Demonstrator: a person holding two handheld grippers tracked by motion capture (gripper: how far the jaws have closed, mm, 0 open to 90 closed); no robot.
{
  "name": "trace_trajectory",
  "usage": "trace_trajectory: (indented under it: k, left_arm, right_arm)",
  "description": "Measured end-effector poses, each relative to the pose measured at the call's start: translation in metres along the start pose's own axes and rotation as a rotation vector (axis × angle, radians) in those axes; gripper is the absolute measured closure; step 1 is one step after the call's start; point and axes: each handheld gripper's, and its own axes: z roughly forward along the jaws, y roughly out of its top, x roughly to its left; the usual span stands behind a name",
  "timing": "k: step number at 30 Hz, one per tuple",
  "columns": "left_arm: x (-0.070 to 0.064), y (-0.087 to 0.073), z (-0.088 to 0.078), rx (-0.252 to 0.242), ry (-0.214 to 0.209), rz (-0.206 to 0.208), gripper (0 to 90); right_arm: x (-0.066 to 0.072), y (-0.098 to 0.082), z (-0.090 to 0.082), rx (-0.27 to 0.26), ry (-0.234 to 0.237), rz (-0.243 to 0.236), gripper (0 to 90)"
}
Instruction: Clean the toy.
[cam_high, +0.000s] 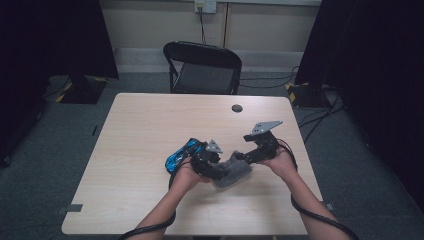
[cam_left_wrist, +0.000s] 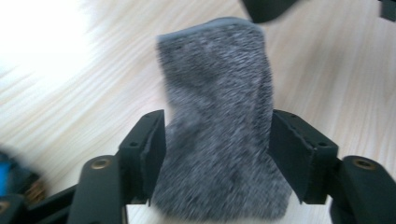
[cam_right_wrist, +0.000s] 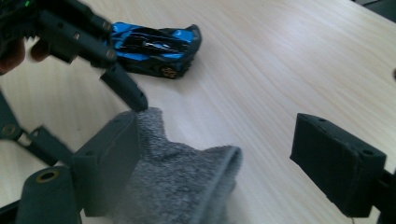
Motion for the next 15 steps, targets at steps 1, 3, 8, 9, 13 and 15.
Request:
trace_trajectory:
  k: [1, 3, 8, 9, 13, 15]
  left_arm:
    - [0.002, -0.002, -0.004, -0.006, 0.012, -0.004, 34.6]
    - [0.006, -0.005, -0.011, -0.004, 0.024, -0.023, 32.4]
    - [0.015, -0.013, -0.027, -0.015, 0.081, -0.064, 29.5]
    - [0.017, -0.014, -0.03, -0.016, 0.089, -0.065, 28.4]
    - [0.026, -0.018, -0.039, -0.02, 0.148, -0.063, 22.5]
    - [0.033, -0.022, -0.042, -0.021, 0.169, -0.082, 20.5]
  right_arm:
    - [0.003, 0.0, 0.001, -0.001, 0.011, -0.003, 15.0]
    - [0.008, -0.001, 0.004, 0.012, 0.025, -0.017, 15.0]
    - [0.017, -0.007, 0.011, 0.027, 0.062, -0.026, 15.0]
    - [0.018, -0.008, 0.013, 0.033, 0.07, -0.028, 15.0]
    - [0.024, -0.013, 0.017, 0.043, 0.09, -0.044, 16.8]
    - [0.026, -0.016, 0.019, 0.051, 0.105, -0.05, 18.4]
